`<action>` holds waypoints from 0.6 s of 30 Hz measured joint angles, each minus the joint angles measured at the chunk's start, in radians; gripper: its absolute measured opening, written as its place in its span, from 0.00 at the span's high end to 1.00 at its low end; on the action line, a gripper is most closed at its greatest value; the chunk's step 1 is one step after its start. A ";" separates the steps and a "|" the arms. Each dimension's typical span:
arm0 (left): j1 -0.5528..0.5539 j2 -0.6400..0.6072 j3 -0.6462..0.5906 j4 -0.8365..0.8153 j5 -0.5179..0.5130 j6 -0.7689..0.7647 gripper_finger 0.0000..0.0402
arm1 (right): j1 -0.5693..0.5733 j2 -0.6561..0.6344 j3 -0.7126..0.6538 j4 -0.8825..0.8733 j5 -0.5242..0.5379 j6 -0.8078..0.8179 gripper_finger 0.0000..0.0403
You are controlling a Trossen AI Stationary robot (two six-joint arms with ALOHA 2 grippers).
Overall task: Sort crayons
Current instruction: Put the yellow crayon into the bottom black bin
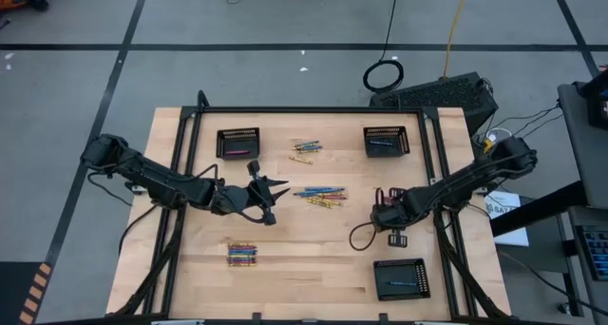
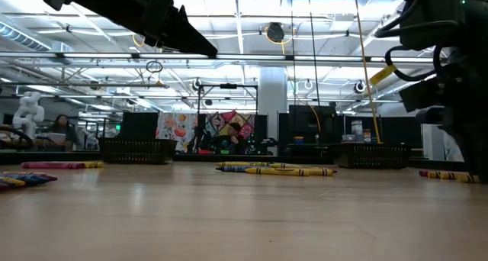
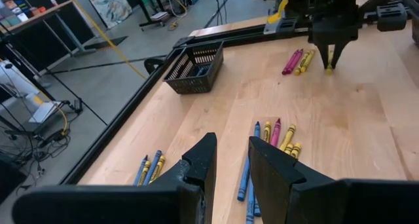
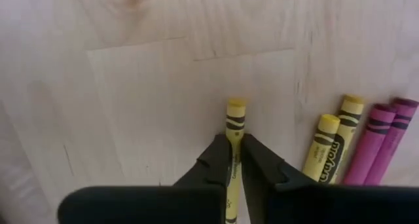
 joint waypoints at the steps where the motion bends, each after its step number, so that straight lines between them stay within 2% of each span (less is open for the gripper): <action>1: 0.000 0.000 0.000 0.000 0.000 0.000 0.78 | 0.000 -0.015 0.009 -0.015 0.001 0.004 0.98; 6: 0.000 0.000 0.000 0.000 0.000 0.000 0.78 | 0.039 -0.104 0.154 -0.039 0.003 0.045 0.99; 12: 0.000 0.000 0.000 -0.002 0.000 0.000 0.78 | 0.154 -0.121 0.370 -0.028 0.042 0.115 0.99; 18: -0.003 0.000 0.000 -0.007 0.000 0.000 0.78 | 0.293 -0.117 0.436 0.018 0.080 0.244 1.00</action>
